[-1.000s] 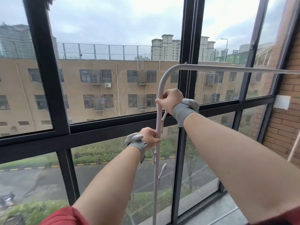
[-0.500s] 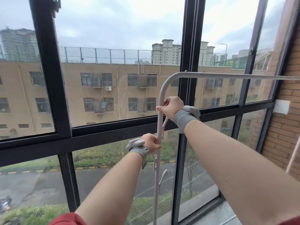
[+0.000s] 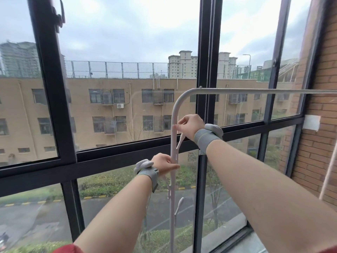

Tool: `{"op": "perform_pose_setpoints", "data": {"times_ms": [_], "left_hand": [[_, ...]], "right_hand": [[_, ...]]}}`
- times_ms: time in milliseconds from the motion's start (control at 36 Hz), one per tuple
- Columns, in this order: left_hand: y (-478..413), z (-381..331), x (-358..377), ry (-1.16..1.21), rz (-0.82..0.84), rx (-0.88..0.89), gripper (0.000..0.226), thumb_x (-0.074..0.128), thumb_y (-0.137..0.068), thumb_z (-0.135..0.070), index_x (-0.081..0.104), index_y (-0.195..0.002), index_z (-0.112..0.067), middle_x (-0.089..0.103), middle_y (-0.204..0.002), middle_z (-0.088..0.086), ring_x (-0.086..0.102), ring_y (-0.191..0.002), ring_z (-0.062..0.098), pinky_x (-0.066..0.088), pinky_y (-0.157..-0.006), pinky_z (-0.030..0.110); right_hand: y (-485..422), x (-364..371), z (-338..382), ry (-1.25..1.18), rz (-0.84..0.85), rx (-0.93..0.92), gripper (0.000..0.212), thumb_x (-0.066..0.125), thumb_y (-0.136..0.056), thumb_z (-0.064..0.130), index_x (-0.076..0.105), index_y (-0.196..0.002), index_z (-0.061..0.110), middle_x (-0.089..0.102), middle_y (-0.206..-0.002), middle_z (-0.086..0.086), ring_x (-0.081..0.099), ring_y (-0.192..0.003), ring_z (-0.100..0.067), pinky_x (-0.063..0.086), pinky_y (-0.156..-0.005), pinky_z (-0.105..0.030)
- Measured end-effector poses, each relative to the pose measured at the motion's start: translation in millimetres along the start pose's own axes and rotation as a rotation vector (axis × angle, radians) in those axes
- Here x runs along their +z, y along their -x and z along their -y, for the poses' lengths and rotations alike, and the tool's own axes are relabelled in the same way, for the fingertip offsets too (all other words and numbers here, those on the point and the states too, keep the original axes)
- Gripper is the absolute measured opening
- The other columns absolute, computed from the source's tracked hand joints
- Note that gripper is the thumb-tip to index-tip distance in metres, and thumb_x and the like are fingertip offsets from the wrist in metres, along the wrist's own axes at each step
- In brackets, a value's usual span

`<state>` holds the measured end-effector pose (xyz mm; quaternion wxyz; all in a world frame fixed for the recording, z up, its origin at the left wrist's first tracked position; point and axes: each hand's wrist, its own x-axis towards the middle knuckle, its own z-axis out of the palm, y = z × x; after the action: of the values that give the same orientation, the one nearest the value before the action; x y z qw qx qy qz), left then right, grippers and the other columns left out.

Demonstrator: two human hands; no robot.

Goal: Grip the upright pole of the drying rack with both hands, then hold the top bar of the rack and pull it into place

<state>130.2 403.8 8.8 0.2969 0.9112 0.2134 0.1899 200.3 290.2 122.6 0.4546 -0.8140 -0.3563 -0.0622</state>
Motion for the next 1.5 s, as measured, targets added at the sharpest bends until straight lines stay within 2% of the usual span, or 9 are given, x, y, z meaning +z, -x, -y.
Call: {"op": "perform_pose_setpoints", "data": {"times_ms": [139,333,417,528,722,1028,1222,1361,1500], "left_hand": [[-7.9,-9.8,-19.2,0.089,-0.088,0.050,0.025,0.071,-0.080,-0.045,0.076,-0.084,-0.021,0.063,-0.067,-0.015,0.059,-0.069,0.006,0.042,-0.057,0.019],[-23.5,-55.5,-64.5,0.058,-0.212,0.182,0.031,0.066,-0.085,-0.047,0.073,-0.094,-0.018,0.070,-0.080,-0.004,0.067,-0.081,0.015,0.055,-0.076,0.032],[-30.5,-82.3,-85.8,0.048,-0.273,0.255,0.027,0.066,-0.087,-0.043,0.070,-0.088,-0.017,0.068,-0.073,-0.004,0.064,-0.075,0.017,0.051,-0.066,0.028],[-39.7,-112.7,-116.8,0.031,-0.362,0.317,0.044,0.065,-0.086,-0.045,0.064,-0.120,-0.017,0.073,-0.101,0.002,0.065,-0.089,0.015,0.050,-0.083,0.028],[-62.7,-179.7,-120.9,-0.208,-0.340,0.481,0.046,0.065,-0.089,-0.036,0.055,-0.131,-0.019,0.065,-0.125,0.000,0.061,-0.112,0.018,0.049,-0.099,0.033],[-106.9,-261.5,-71.5,-0.585,-0.264,0.540,0.038,0.059,-0.090,-0.031,0.060,-0.124,-0.014,0.070,-0.100,0.004,0.066,-0.086,0.020,0.055,-0.073,0.030],[-140.7,-298.1,-52.8,-0.639,-0.264,0.513,0.033,0.062,-0.089,-0.033,0.068,-0.107,-0.006,0.067,-0.093,0.005,0.062,-0.077,0.018,0.032,-0.044,0.017],[-155.2,-301.1,-36.0,-0.731,-0.232,0.486,0.026,0.065,-0.084,-0.032,0.058,-0.075,-0.008,0.046,-0.058,-0.001,0.051,-0.062,0.019,0.031,-0.047,0.023],[-161.9,-300.2,-27.9,-0.714,-0.270,0.446,0.021,0.061,-0.090,-0.024,0.056,-0.077,-0.008,0.044,-0.056,-0.002,0.040,-0.046,0.009,0.027,-0.041,0.019]], "right_hand": [[-6.4,-20.2,-2.4,0.008,-0.025,-0.006,0.030,0.073,-0.078,0.035,0.068,-0.097,0.012,0.067,-0.091,-0.002,0.059,-0.085,-0.017,0.045,-0.076,-0.027],[-20.4,-57.1,-4.9,0.128,-0.135,0.001,0.031,0.070,-0.080,0.036,0.070,-0.099,0.011,0.071,-0.102,-0.006,0.056,-0.086,-0.017,0.042,-0.078,-0.025],[-25.0,-76.6,-8.0,0.181,-0.186,0.015,0.033,0.070,-0.079,0.037,0.071,-0.099,0.011,0.072,-0.105,-0.007,0.062,-0.095,-0.022,0.044,-0.081,-0.027],[-30.8,-104.0,-13.7,0.231,-0.234,0.051,0.034,0.071,-0.077,0.040,0.071,-0.099,0.015,0.072,-0.106,-0.005,0.063,-0.101,-0.023,0.047,-0.088,-0.030],[-46.8,-145.6,-31.5,0.333,-0.312,0.053,0.032,0.071,-0.078,0.032,0.067,-0.102,0.011,0.069,-0.109,-0.007,0.063,-0.101,-0.025,0.048,-0.088,-0.032],[-81.2,-179.7,-70.9,0.605,-0.328,-0.033,0.044,0.067,-0.082,0.027,0.057,-0.122,0.012,0.060,-0.124,-0.010,0.057,-0.112,-0.028,0.042,-0.094,-0.032],[-109.6,-201.4,-101.9,0.673,-0.300,-0.070,0.036,0.067,-0.081,0.023,0.058,-0.114,0.014,0.063,-0.114,-0.006,0.058,-0.108,-0.027,0.044,-0.092,-0.035],[-124.6,-213.7,-112.7,0.684,-0.236,-0.024,0.043,0.061,-0.086,0.018,0.055,-0.128,0.017,0.064,-0.121,-0.007,0.057,-0.112,-0.027,0.045,-0.096,-0.037],[-142.1,-218.6,-127.6,0.695,-0.208,0.028,0.039,0.056,-0.088,0.021,0.057,-0.127,0.024,0.066,-0.116,-0.007,0.061,-0.104,-0.026,0.048,-0.094,-0.037]]}}
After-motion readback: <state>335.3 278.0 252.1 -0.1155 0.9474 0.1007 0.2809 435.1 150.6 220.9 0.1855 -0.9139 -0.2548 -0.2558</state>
